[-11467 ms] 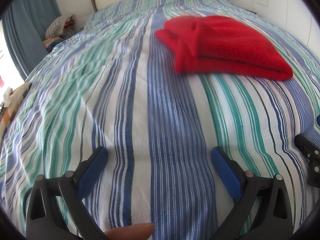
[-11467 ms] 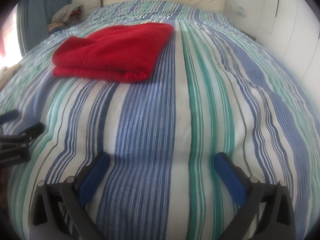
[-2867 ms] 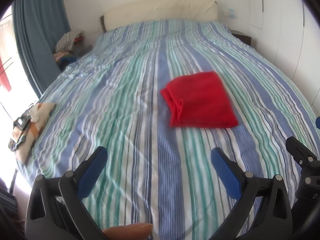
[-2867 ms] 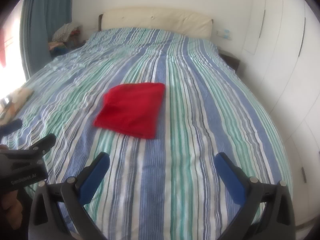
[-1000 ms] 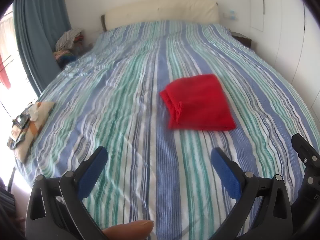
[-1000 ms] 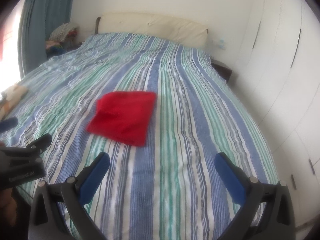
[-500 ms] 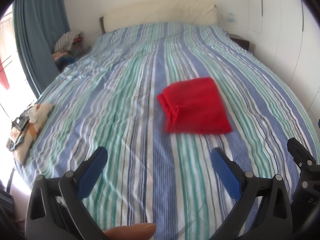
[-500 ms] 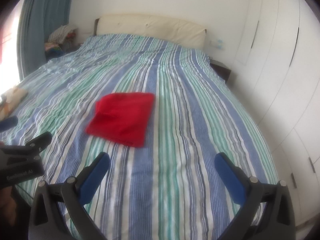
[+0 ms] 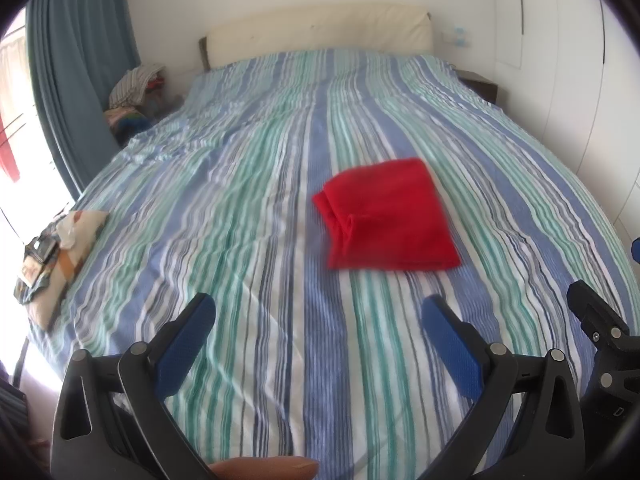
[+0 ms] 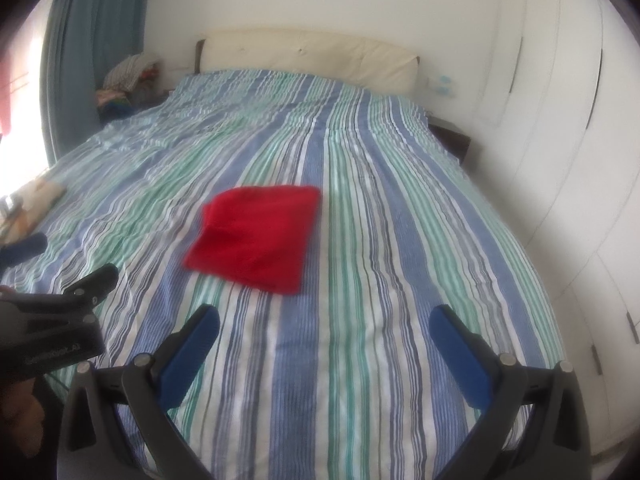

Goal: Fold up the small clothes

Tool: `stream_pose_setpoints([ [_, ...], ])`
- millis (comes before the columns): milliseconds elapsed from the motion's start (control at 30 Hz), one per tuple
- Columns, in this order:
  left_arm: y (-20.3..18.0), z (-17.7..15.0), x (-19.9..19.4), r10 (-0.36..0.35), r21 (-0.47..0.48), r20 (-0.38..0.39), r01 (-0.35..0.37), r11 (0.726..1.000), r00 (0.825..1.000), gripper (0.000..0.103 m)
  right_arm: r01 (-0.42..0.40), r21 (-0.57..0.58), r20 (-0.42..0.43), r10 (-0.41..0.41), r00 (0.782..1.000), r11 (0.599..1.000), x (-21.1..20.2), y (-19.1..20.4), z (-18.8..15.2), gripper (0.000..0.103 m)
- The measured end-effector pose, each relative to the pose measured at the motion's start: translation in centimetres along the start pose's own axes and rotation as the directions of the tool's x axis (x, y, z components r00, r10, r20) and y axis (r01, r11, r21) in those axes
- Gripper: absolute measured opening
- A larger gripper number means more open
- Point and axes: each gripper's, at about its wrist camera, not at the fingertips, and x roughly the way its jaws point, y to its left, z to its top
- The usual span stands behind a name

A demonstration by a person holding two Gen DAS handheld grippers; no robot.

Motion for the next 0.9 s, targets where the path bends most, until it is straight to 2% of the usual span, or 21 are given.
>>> stream_pose_setpoints([
  [600, 0.2, 0.0, 0.0, 0.006, -0.002, 0.000, -0.006, 1.000, 1.000, 0.103, -0.003, -0.005, -0.004, 0.003, 1.000, 1.000, 0.1, 0.3, -0.1, 0.103],
  [900, -0.4, -0.2, -1.0, 0.016, 0.036, 0.064, -0.018, 0.999, 0.998, 0.103, -0.004, -0.006, -0.006, 0.004, 1.000, 1.000, 0.2, 0.3, -0.2, 0.103],
])
